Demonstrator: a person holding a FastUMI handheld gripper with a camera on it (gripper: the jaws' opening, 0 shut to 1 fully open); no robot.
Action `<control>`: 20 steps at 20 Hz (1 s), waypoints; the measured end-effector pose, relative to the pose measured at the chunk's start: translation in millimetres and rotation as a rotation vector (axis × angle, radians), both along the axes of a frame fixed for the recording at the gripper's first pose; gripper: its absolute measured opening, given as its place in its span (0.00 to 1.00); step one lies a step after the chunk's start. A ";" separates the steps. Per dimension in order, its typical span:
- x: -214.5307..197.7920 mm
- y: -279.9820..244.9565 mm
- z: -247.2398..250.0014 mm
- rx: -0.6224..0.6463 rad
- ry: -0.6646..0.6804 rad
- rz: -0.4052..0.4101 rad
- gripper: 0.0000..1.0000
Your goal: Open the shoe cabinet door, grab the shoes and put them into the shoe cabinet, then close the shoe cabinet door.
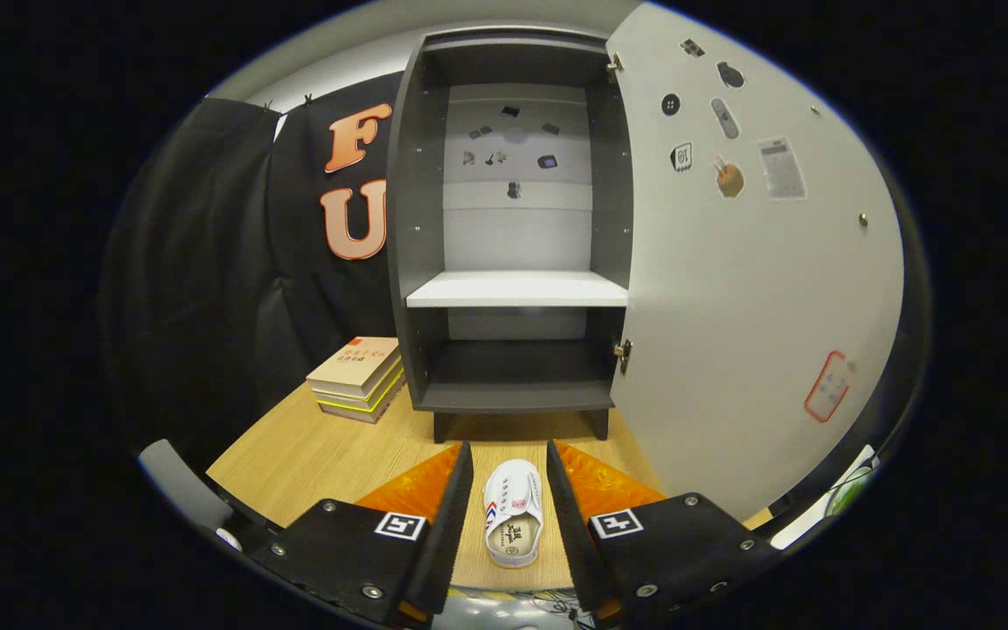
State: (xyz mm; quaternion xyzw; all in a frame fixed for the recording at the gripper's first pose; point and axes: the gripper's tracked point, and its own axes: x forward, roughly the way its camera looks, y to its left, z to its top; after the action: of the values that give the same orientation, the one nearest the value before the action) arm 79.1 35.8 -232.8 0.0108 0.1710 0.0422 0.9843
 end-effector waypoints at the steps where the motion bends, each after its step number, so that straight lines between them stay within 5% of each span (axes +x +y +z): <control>1: 2.0 2.6 -15.7 -0.001 0.029 0.003 0.55; 10: 19.4 32.7 -159.8 0.034 0.293 0.018 0.55; 20: 43.4 43.3 -239.4 0.097 0.448 -0.020 0.55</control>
State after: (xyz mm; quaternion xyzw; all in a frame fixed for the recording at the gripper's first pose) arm 122.5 79.1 -472.2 0.0691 0.3830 0.0374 0.9204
